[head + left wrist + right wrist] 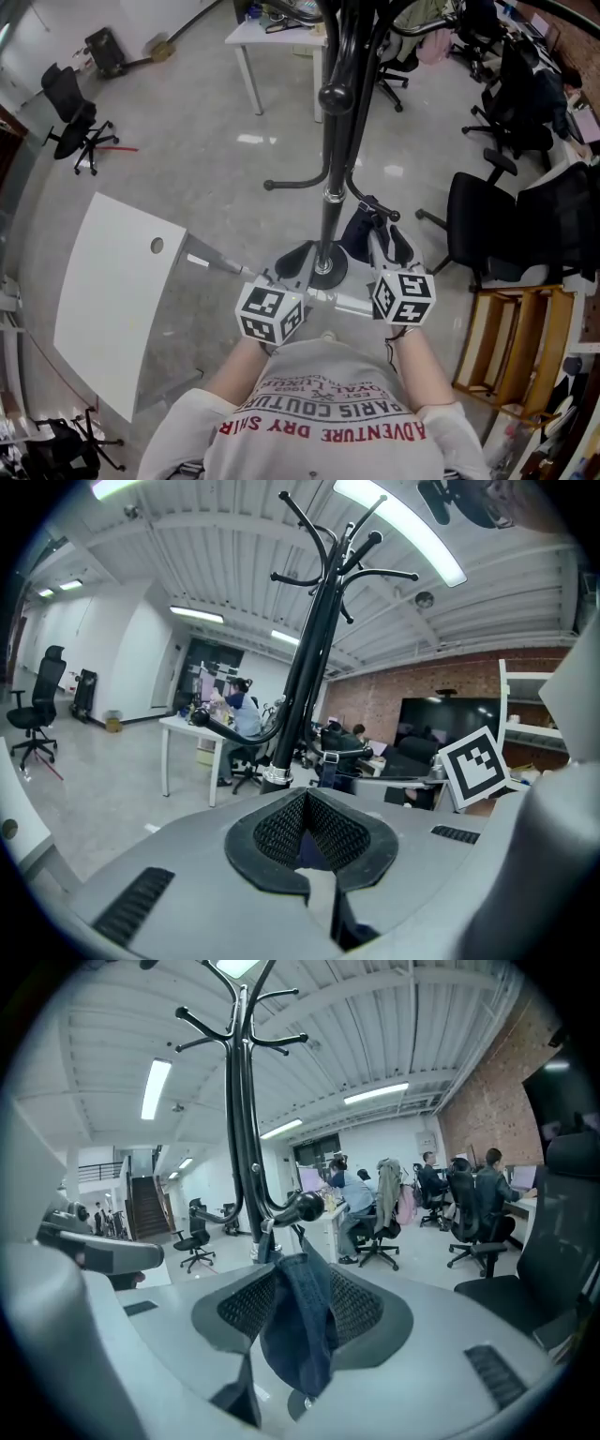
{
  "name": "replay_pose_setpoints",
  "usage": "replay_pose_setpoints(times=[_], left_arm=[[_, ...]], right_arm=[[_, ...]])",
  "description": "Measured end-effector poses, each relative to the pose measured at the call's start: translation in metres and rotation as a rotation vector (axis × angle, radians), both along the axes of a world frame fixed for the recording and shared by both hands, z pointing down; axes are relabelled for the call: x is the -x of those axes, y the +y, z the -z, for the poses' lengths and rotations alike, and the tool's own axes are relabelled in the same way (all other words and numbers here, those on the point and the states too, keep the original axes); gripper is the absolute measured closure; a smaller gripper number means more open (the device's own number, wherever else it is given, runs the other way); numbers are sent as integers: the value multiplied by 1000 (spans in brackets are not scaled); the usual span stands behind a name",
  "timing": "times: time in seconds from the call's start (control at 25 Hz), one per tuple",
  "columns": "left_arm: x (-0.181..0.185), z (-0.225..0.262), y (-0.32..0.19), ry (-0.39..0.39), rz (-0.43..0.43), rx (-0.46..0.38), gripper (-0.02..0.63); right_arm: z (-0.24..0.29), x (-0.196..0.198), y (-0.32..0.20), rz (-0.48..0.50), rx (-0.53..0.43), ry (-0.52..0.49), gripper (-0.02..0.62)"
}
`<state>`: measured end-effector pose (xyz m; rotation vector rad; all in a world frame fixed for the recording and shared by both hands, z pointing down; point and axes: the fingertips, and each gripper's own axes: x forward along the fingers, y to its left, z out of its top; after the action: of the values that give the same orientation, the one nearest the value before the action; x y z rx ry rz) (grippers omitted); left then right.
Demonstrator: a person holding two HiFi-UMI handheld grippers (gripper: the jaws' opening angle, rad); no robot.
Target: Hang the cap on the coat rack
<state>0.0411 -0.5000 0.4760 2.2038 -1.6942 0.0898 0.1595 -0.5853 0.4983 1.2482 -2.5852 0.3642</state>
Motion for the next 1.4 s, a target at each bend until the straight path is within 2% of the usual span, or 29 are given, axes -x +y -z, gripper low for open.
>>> replay_pose_setpoints(times=[0.28,0.4,0.64,0.92,1.2,1.4], left_arm=[[-9,16,7,-7,-41,-37,601],[-12,24,14,-12,-60,-57,601],[-12,26,35,-16,-89,-67,601],[-7,38,46,-32,-125,-102,601],[-12,44,52,-52,-166,-124,601],[-11,42,47,-49,-162,-115,601]], right_arm=[[28,-6,31,1,-58,-12,468],[31,-2,48,31,-66,-38,534],[34,-5,76,7,-82,-45,568],[43,1,95,-10,-112,-48,580],[53,12,106,30,-149,-21,580],[54,18,107,51,-146,-11,580]])
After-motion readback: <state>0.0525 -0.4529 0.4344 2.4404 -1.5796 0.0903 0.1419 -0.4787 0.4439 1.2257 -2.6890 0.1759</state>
